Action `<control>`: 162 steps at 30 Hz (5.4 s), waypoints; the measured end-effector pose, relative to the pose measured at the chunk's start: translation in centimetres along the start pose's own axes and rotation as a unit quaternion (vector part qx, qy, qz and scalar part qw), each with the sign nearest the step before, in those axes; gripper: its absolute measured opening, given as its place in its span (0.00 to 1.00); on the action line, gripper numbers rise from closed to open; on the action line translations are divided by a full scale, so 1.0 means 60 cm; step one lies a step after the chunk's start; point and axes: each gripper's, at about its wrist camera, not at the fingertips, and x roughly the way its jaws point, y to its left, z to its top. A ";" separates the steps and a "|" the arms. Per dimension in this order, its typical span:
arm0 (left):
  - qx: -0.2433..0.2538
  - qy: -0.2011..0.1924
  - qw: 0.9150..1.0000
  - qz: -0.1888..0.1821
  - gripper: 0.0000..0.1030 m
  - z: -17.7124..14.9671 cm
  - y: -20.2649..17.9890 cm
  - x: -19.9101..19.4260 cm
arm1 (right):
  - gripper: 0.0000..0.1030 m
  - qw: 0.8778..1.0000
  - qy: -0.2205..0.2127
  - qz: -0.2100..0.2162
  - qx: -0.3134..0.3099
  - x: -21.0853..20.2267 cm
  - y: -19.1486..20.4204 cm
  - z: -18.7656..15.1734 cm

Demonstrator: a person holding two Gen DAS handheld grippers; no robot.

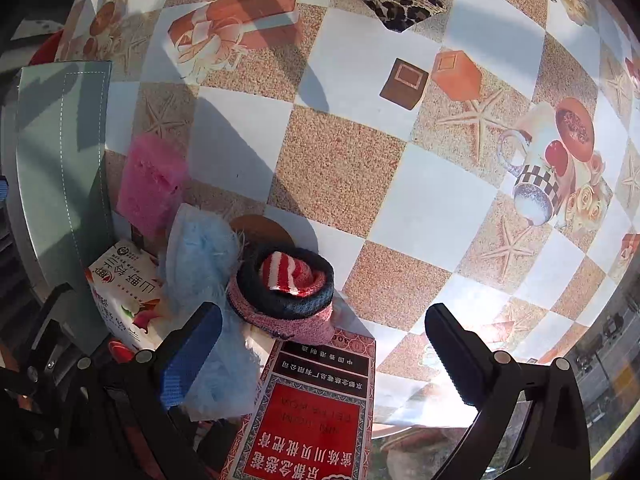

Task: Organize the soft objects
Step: 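Reach the left gripper to the pink sponge while the right reaches the fluffy light-blue item, then grasp the pink sponge with the left gripper while the right grasps the fluffy light-blue item, then carry the pink sponge and fluffy light-blue item over the white box with both grippers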

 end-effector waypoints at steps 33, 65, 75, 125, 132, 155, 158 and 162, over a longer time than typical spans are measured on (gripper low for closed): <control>-0.034 0.156 0.987 0.020 1.00 0.034 -0.046 0.203 | 0.99 0.979 -0.129 0.159 0.009 -0.079 -0.117 -0.090; -0.068 0.120 0.990 0.003 0.79 0.049 0.013 0.193 | 0.99 0.977 -0.201 0.012 0.067 -0.052 -0.152 0.039; -0.086 0.118 0.989 0.000 0.94 0.023 0.008 0.203 | 1.00 0.977 -0.194 -0.080 0.035 -0.011 -0.121 0.069; -0.078 -0.125 0.989 -0.007 0.48 -0.254 0.106 -0.155 | 0.25 0.940 -0.319 0.115 0.037 -0.177 0.247 -0.238; -0.121 -0.118 0.986 0.010 0.48 -0.302 0.157 -0.146 | 0.25 0.951 -0.288 0.109 -0.017 -0.144 0.337 -0.221; -0.155 -0.135 0.978 0.021 0.48 -0.328 0.193 -0.160 | 0.25 0.957 -0.267 0.101 -0.051 -0.136 0.386 -0.207; -0.159 -0.135 0.978 0.022 0.48 -0.330 0.197 -0.161 | 0.25 0.957 -0.267 0.101 -0.055 -0.137 0.389 -0.206; -0.162 -0.136 0.977 0.024 0.48 -0.333 0.200 -0.161 | 0.25 0.957 -0.265 0.102 -0.058 -0.136 0.392 -0.204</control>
